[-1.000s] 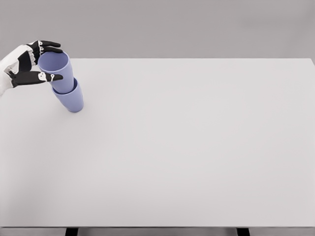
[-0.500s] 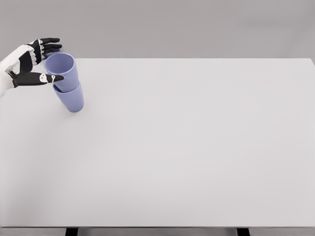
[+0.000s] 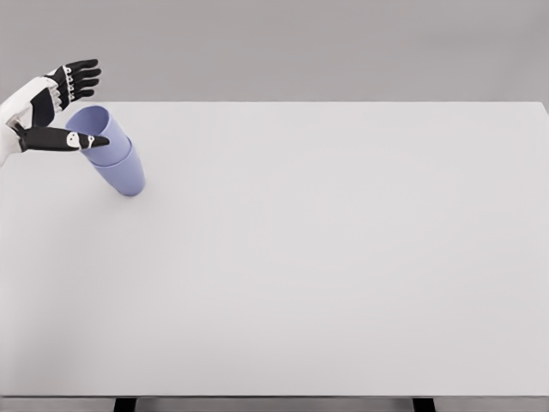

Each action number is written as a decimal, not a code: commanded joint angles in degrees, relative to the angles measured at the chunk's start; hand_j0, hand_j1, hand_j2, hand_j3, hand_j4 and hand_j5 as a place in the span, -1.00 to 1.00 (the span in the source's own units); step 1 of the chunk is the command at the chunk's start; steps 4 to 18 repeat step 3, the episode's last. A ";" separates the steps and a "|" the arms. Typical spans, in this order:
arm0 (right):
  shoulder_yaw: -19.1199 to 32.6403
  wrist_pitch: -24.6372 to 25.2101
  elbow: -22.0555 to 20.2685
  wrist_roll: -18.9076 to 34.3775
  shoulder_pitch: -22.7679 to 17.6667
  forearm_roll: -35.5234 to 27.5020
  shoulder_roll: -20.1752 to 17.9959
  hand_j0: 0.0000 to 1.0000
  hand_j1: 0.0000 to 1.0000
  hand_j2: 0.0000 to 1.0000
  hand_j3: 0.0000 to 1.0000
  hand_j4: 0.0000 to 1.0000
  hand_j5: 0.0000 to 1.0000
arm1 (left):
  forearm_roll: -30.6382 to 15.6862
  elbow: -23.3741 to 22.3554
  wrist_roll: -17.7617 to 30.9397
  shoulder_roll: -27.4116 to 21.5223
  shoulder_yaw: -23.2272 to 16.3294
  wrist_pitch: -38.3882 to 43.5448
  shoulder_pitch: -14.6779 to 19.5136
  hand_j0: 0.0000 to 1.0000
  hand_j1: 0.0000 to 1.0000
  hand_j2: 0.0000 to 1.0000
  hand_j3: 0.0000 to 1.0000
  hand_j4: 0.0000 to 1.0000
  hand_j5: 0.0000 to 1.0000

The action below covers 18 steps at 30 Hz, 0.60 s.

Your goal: Place the right cup on the left cup with left arm

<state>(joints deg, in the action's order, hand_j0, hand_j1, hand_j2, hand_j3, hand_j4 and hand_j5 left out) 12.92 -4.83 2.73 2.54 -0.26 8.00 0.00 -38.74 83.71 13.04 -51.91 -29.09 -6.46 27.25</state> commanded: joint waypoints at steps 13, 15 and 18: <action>0.00 0.00 0.00 0.01 0.00 -0.01 0.00 1.00 1.00 1.00 1.00 1.00 1.00 | -0.11 1.28 0.14 -1.09 0.18 0.40 -0.09 1.00 1.00 1.00 1.00 1.00 1.00; 0.00 0.00 0.00 0.01 0.00 -0.01 0.00 1.00 1.00 1.00 1.00 1.00 1.00 | -0.11 1.28 0.14 -1.09 0.18 0.40 -0.09 1.00 1.00 1.00 1.00 1.00 1.00; 0.00 0.00 0.00 0.01 0.00 -0.01 0.00 1.00 1.00 1.00 1.00 1.00 1.00 | -0.11 1.28 0.14 -1.09 0.18 0.40 -0.09 1.00 1.00 1.00 1.00 1.00 1.00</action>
